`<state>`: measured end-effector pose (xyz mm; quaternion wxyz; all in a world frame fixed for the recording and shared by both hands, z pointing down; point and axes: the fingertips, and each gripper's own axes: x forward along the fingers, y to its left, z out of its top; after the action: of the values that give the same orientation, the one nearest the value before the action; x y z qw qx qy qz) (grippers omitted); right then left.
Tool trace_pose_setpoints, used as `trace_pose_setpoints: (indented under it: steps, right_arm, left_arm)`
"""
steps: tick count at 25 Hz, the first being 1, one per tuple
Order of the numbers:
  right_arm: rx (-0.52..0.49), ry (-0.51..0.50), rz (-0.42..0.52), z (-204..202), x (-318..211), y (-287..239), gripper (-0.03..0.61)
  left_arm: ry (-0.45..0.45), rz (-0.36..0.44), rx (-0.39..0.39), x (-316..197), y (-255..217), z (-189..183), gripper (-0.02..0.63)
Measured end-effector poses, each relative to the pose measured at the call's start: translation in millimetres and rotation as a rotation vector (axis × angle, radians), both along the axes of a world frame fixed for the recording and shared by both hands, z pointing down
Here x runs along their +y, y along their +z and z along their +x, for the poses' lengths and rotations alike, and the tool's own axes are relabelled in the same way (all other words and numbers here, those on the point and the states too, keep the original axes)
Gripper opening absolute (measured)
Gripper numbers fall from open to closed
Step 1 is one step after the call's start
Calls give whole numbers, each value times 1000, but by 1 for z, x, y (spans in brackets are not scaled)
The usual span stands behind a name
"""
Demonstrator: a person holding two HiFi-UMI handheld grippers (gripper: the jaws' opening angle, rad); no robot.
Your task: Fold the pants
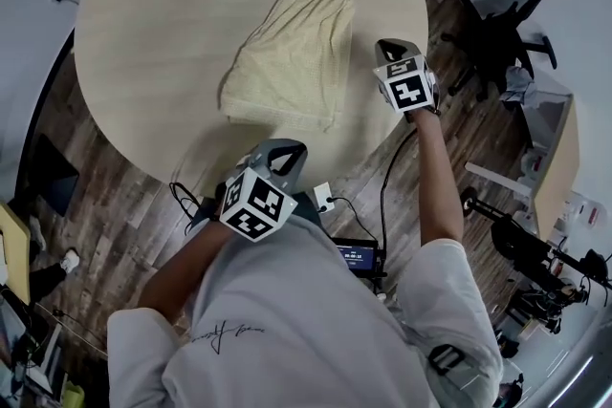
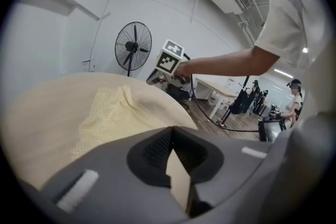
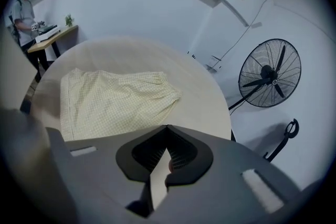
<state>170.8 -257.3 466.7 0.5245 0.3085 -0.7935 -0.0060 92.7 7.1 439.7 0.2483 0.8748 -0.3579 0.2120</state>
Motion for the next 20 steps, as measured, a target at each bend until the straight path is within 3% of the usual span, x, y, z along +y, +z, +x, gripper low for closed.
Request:
trace_pose_setpoints:
  steps: [8, 20]
  right_arm:
    - [-96, -30, 93, -24, 55, -33, 2]
    - [-203, 115, 48, -15, 137, -34, 2]
  left_arm:
    - [-128, 31, 20, 0, -14, -35, 57]
    - [-250, 77, -18, 12, -27, -88, 57]
